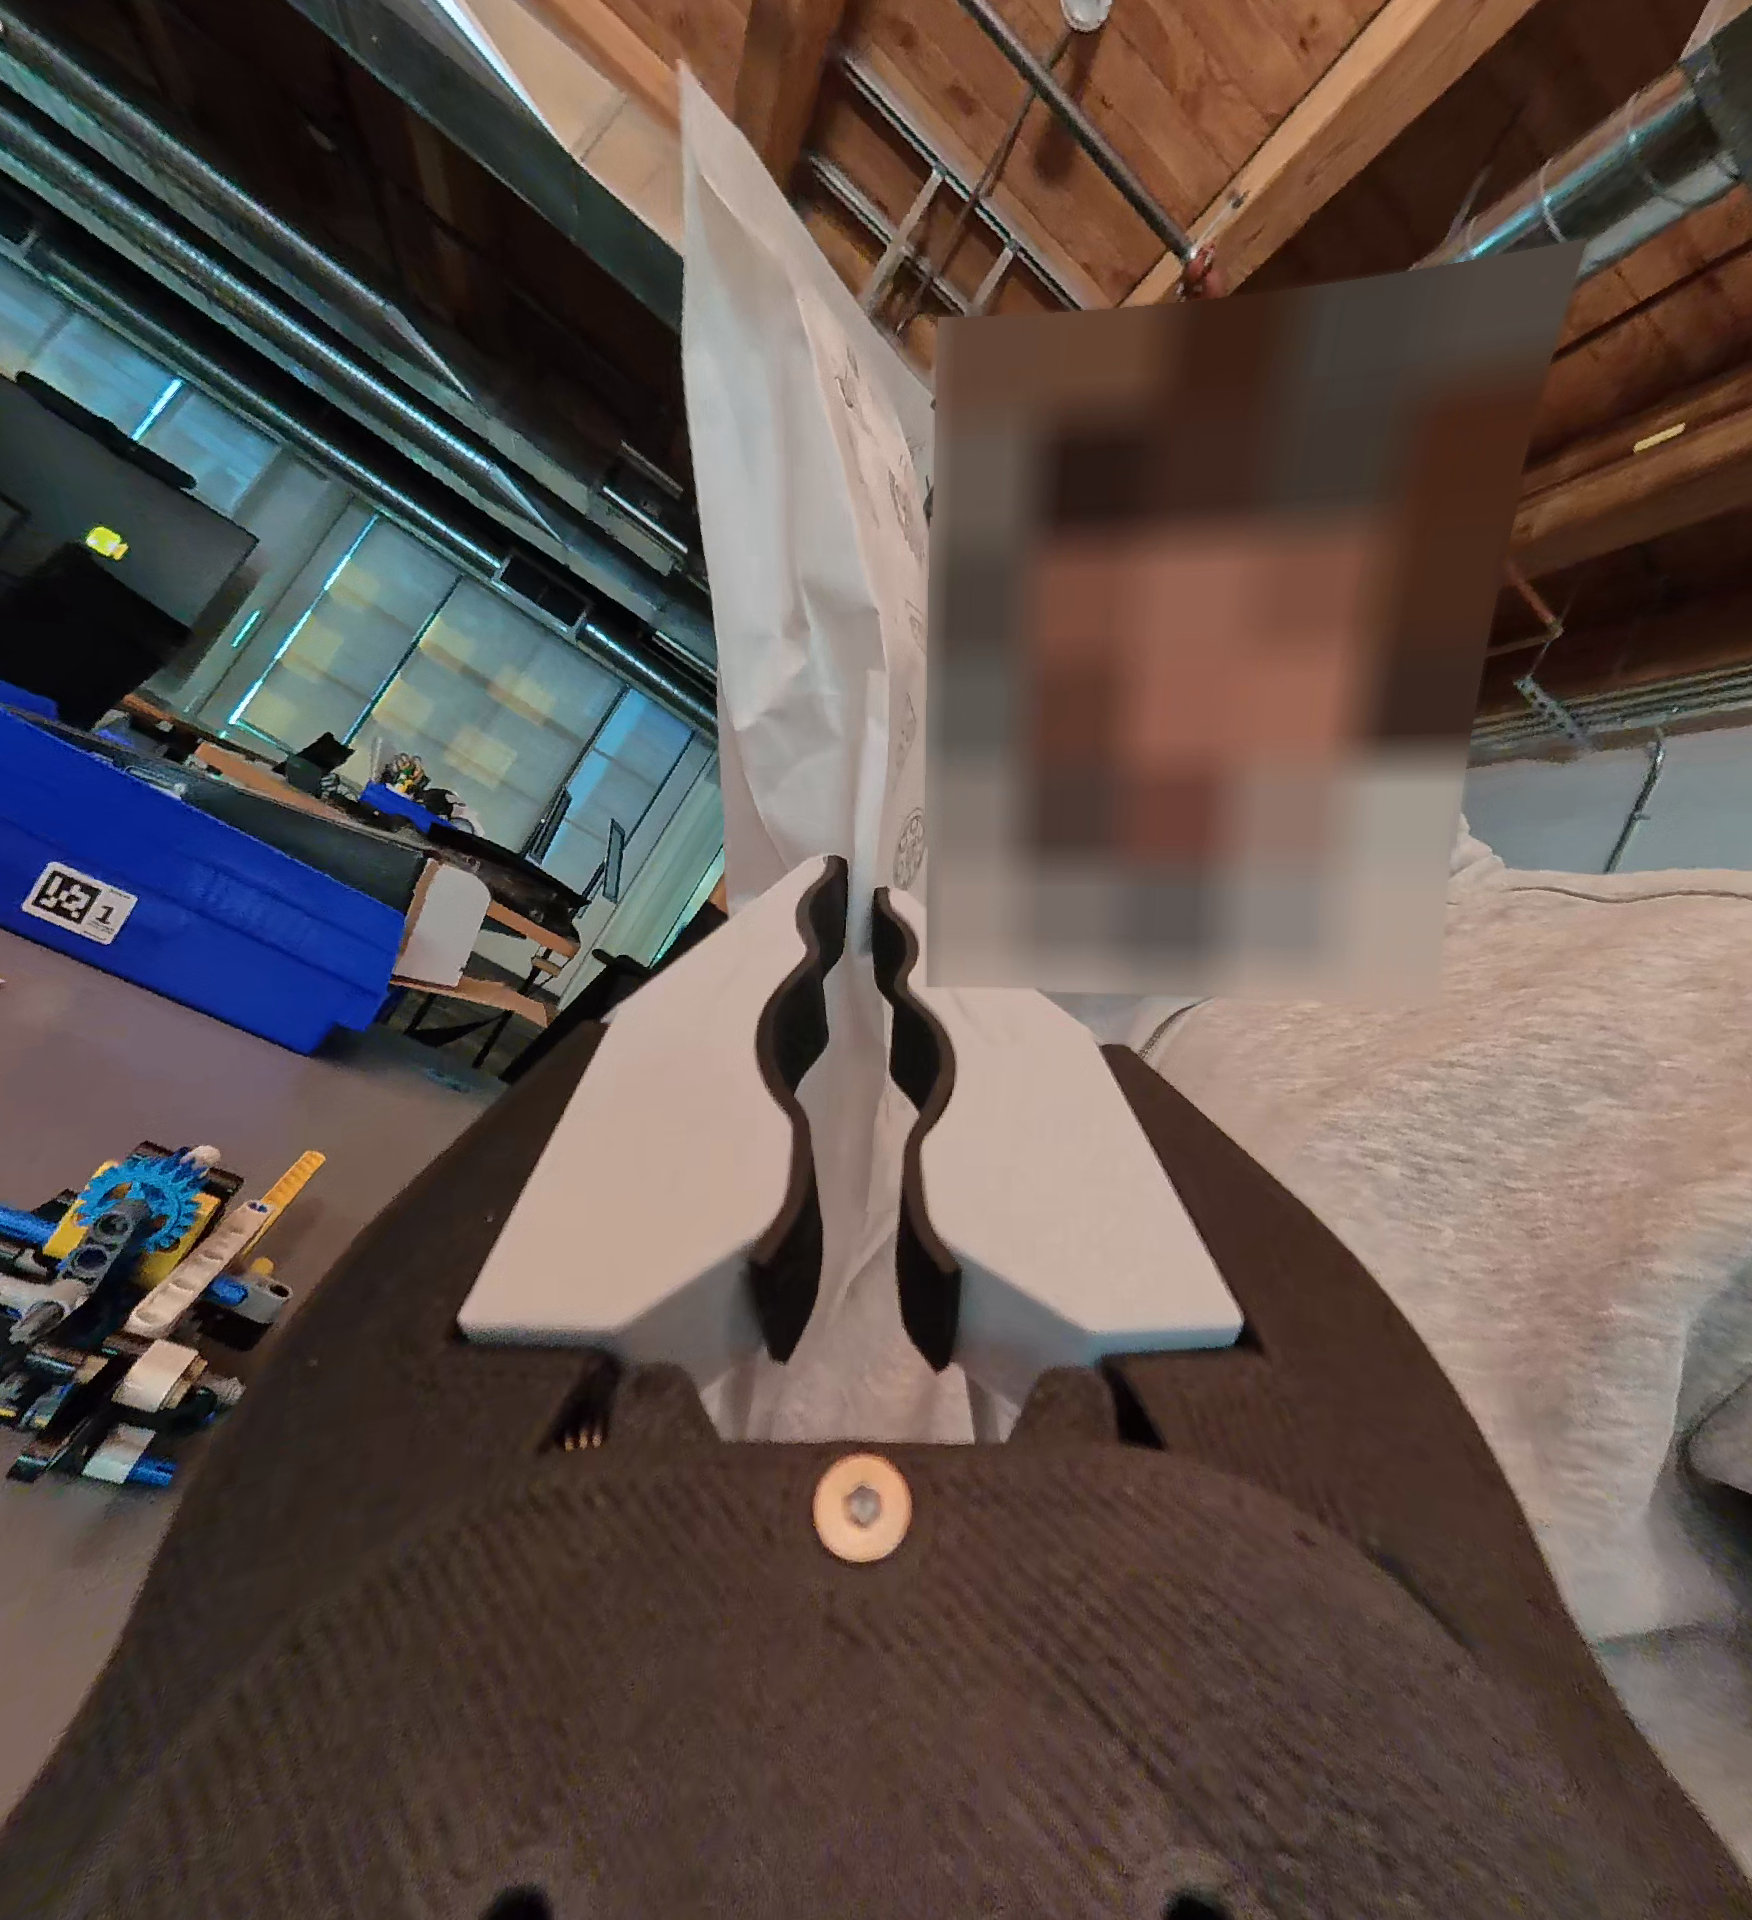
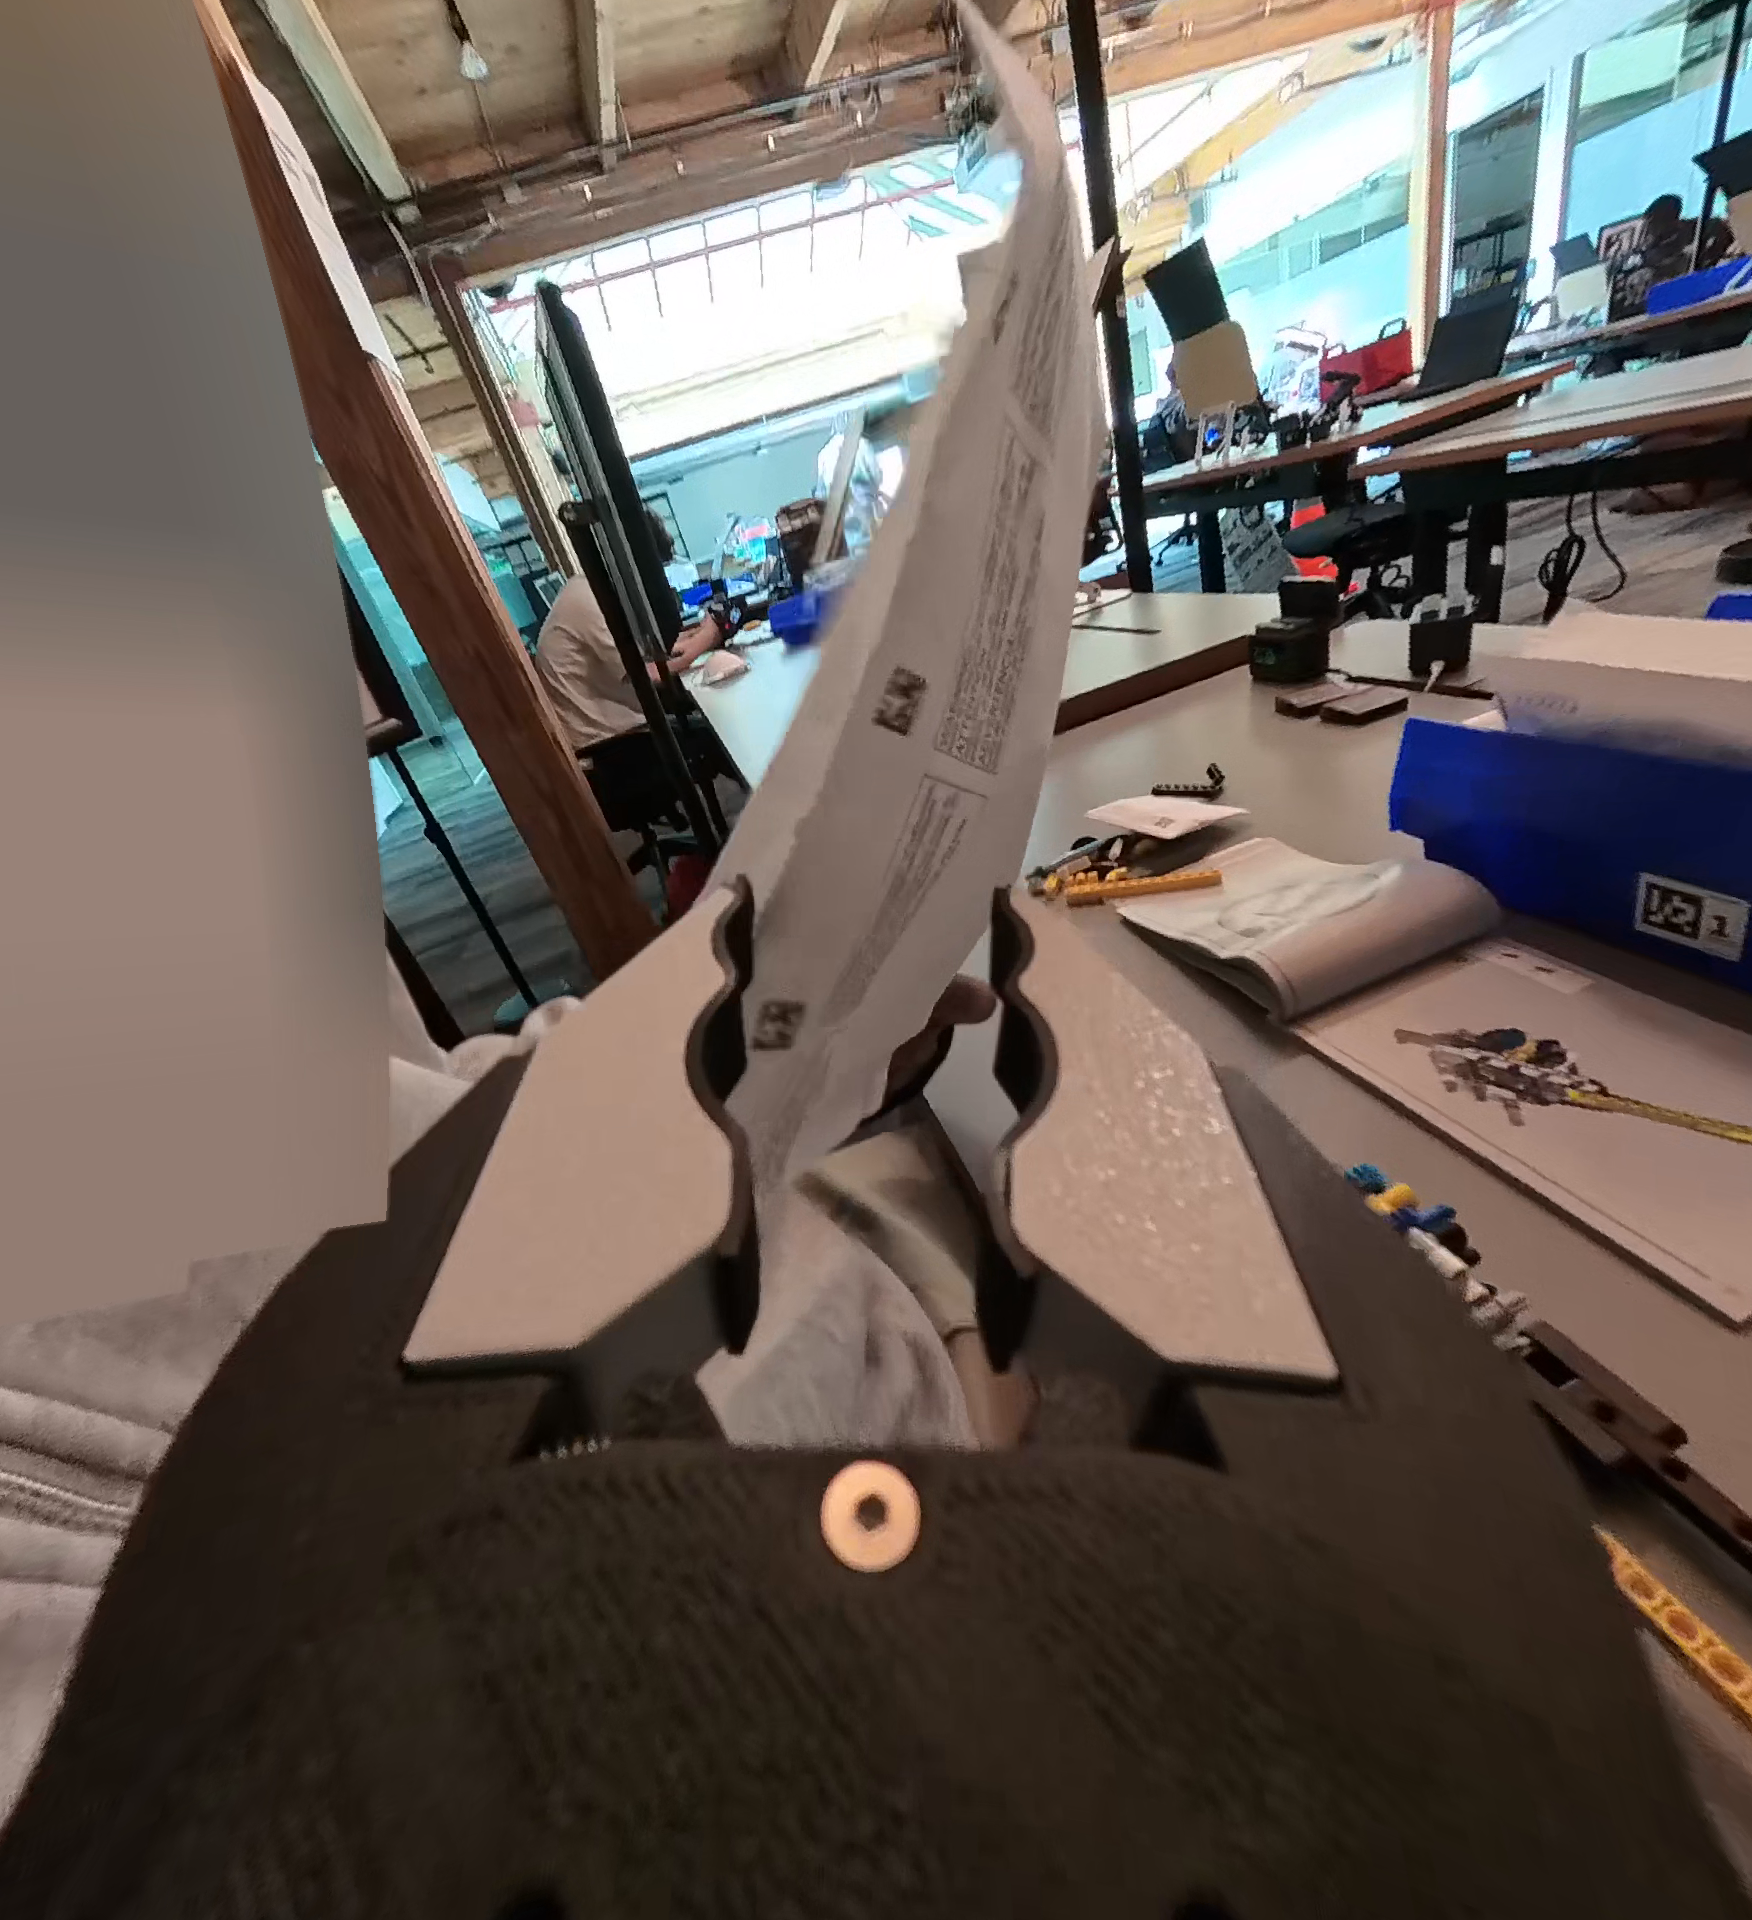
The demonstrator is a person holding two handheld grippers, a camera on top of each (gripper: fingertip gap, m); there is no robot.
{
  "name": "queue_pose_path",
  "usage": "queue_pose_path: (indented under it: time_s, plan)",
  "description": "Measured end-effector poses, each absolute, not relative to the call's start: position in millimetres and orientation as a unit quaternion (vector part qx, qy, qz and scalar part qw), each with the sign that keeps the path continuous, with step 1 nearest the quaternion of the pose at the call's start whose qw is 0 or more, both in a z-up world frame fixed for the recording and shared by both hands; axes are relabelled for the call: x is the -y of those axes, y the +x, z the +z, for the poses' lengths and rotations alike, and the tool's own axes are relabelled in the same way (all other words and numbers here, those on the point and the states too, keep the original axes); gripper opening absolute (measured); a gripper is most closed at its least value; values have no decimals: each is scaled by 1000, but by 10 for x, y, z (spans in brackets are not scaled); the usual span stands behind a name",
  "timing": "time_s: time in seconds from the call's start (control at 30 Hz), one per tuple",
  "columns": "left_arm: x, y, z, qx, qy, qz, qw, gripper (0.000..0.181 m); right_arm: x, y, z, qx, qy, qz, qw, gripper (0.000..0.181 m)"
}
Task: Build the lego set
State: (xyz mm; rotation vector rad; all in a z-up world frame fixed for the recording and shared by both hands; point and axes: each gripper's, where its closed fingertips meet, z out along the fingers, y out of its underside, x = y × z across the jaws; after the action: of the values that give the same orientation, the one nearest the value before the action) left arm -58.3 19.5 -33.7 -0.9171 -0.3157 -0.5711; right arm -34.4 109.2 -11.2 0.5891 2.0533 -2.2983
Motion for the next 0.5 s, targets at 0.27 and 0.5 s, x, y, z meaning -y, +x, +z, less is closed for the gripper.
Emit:
queue_pose_path:
  time_s: [0.27, 0.5]
  plan:
    - [-344, -489, -397, 131, -461, -291, 829, 3, -1167, -560, -349, -687, 230, -688, -35, 3]
    - [-364, -557, -552, 155, -462, -283, 826, 9, -1122, -477, -318, -699, 220, -679, -47, 0]
